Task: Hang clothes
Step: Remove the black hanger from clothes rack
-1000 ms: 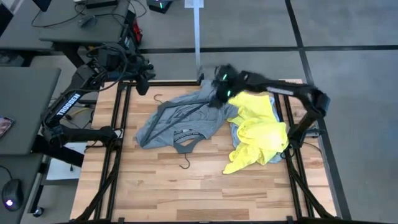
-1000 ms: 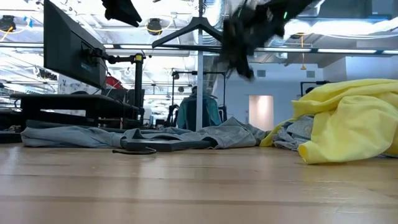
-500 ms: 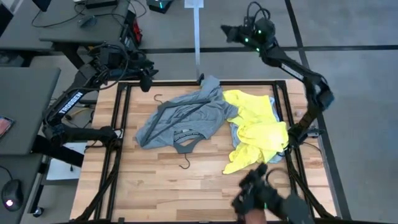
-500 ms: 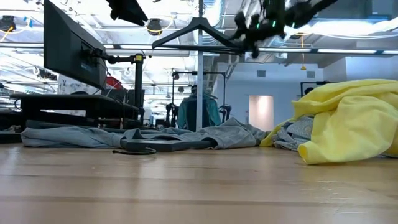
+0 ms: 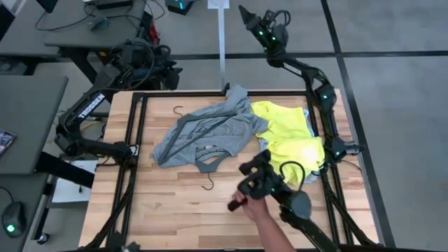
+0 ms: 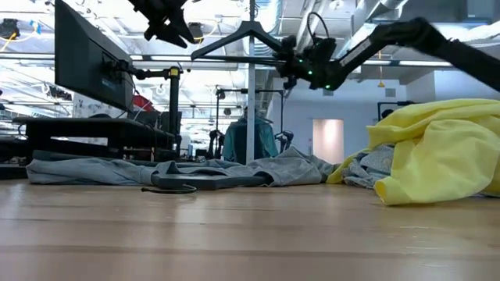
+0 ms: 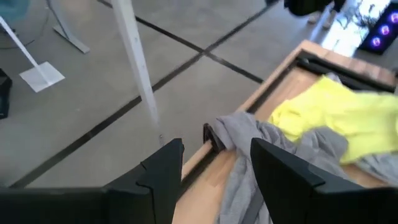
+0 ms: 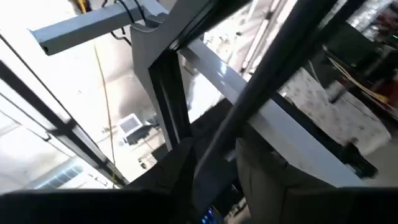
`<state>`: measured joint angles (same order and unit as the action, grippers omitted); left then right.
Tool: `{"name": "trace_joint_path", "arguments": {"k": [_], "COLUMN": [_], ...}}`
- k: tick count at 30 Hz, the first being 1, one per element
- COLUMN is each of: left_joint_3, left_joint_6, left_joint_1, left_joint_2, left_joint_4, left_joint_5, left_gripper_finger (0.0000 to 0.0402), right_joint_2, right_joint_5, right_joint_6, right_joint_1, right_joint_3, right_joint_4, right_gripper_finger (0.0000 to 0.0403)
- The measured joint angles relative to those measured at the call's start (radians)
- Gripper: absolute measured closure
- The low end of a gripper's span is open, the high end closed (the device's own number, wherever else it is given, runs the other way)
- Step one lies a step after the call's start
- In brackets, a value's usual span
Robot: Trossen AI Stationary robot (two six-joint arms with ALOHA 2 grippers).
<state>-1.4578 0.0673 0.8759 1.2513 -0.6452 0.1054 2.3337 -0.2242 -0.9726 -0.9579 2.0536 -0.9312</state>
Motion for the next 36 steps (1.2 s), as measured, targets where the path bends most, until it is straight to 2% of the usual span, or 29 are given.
{"name": "trace_joint_path", "arguments": {"k": [4, 8, 13, 18, 30, 36], "left_joint_3": [0.000, 0.000, 0.000, 0.000, 0.000, 0.000], "left_joint_6": [-0.029, -0.038, -0.038, -0.038, -0.027, -0.027], "left_joint_1": [0.018, 0.025, 0.025, 0.025, 0.025, 0.025], "left_joint_2": [0.001, 0.001, 0.001, 0.001, 0.000, 0.000], "left_joint_4": [0.030, 0.036, 0.037, 0.036, 0.030, 0.030], "left_joint_5": [-0.001, -0.001, -0.001, -0.001, -0.001, -0.001], "left_gripper_finger": [0.0228, 0.0228, 0.0228, 0.0228, 0.0228, 0.0228], "right_joint_2": [0.064, 0.113, 0.124, 0.126, 0.124, 0.124], "right_joint_5": [-0.009, -0.008, 0.014, 0.110, 0.227, 0.228], "right_joint_6": [0.050, 0.031, 0.036, -0.010, -0.124, -0.127], "right_joint_1": [-0.005, -0.015, -0.024, -0.021, -0.018, -0.018], "right_joint_3": [0.161, 0.256, 0.286, 0.285, 0.285, 0.285], "right_joint_4": [0.125, 0.171, 0.180, 0.225, 0.236, 0.235], "right_gripper_finger": [0.0289, 0.0261, 0.0210, 0.0186, 0.0203, 0.0239]}}
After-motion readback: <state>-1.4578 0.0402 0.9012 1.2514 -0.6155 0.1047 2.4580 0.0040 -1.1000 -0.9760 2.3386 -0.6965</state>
